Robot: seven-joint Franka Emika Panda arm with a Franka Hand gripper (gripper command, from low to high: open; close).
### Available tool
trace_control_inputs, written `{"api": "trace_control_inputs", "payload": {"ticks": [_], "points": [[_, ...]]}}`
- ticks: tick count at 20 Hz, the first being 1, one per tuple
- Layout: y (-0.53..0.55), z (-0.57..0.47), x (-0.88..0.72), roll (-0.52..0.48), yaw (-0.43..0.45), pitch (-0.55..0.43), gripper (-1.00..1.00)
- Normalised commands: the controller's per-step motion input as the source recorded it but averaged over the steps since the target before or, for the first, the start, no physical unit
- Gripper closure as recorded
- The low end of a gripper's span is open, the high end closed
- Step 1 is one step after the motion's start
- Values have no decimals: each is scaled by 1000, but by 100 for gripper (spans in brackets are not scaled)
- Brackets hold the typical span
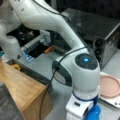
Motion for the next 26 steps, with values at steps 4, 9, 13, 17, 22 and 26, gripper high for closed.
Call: {"api": "trace_control_inputs", "payload": {"ticks": [4, 9, 13, 17, 22, 26], "points": [[133, 294, 219, -13, 53, 221, 100], [255, 236, 190, -23, 62, 199, 100], [482, 154, 166, -31, -27, 156, 100], [587, 77, 152, -34, -105, 130, 100], [533, 48, 131, -69, -125, 127, 100], [210, 41, 122, -108, -123, 113, 100]]}}
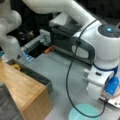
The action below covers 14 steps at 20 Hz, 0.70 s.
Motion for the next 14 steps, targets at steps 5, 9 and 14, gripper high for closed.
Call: {"api": "trace_control_inputs", "payload": {"ticks": [5, 9, 14], "points": [[285, -1, 134, -119, -174, 82, 100], [309, -113, 161, -111, -86, 33, 100], [324, -164, 165, -172, -45, 11, 100]]}}
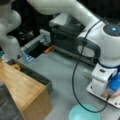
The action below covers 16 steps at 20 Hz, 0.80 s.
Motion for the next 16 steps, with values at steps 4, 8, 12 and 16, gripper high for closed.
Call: {"api": "trace_control_inputs", "payload": {"ticks": [4, 8, 12, 16], "points": [[251, -85, 123, -229, -35, 12, 100], [214, -56, 89, -261, -32, 8, 100], [142, -31, 52, -256, -17, 2, -100], [96, -27, 38, -233, -18, -11, -100]]}}
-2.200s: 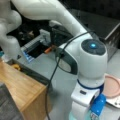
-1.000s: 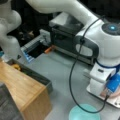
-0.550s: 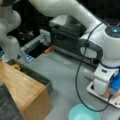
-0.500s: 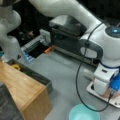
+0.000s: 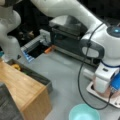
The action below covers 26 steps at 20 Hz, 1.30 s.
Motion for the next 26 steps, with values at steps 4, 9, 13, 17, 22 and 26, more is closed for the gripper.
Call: {"api": "trace_control_inputs", "payload": {"ticks": [4, 9, 13, 17, 22, 26], "points": [[73, -27, 41, -217, -16, -30, -100], [56, -27, 54, -212, -15, -37, -100], [46, -40, 64, -205, -14, -44, -100], [56, -42, 61, -204, -11, -42, -100], [58, -40, 60, -204, -11, -41, -100], [57, -36, 60, -207, -9, -37, -100]]}}
